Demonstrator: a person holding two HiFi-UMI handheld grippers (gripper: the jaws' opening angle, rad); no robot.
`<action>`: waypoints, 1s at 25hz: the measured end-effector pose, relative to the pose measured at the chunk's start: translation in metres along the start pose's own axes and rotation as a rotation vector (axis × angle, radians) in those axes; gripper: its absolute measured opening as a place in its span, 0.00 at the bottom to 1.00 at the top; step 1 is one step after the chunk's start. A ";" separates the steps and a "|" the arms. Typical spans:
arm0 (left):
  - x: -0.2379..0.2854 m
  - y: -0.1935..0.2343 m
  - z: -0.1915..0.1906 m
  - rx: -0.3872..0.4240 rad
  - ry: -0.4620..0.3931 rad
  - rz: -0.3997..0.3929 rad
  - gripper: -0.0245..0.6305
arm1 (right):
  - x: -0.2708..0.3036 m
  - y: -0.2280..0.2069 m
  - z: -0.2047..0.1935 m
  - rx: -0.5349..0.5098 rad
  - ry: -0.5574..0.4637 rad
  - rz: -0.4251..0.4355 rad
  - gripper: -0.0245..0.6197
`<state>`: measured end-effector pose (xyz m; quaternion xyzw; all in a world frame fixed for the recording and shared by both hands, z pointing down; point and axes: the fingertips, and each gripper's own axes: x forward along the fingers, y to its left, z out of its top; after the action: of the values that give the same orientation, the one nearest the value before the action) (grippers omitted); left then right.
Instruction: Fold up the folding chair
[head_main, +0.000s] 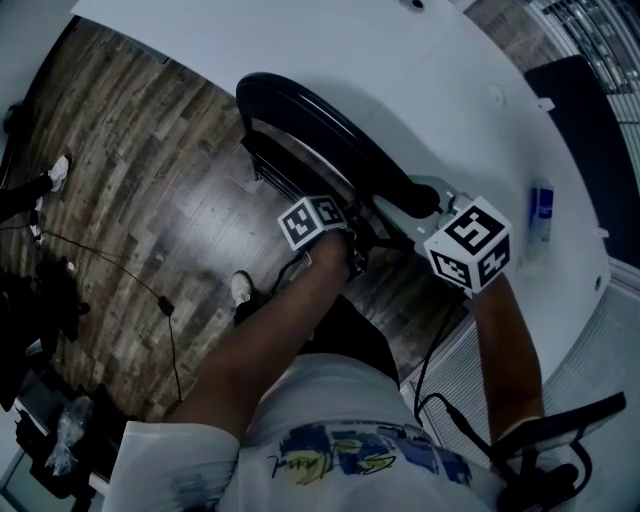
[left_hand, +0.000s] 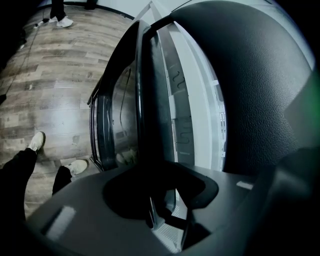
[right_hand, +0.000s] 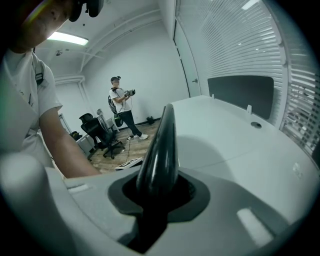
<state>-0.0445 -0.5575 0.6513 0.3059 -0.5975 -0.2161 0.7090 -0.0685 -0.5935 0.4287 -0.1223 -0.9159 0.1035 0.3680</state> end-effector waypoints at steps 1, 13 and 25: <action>0.000 0.000 0.000 0.001 0.002 -0.001 0.30 | 0.000 0.000 0.000 0.001 0.000 0.001 0.15; 0.002 -0.001 -0.001 0.077 0.053 -0.046 0.33 | 0.001 -0.003 -0.002 -0.011 0.008 -0.010 0.16; -0.011 -0.005 0.007 0.150 0.046 -0.084 0.33 | -0.007 -0.003 0.001 -0.046 0.029 -0.051 0.19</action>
<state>-0.0530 -0.5548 0.6404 0.3878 -0.5821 -0.1930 0.6881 -0.0643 -0.5986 0.4240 -0.1090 -0.9154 0.0713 0.3809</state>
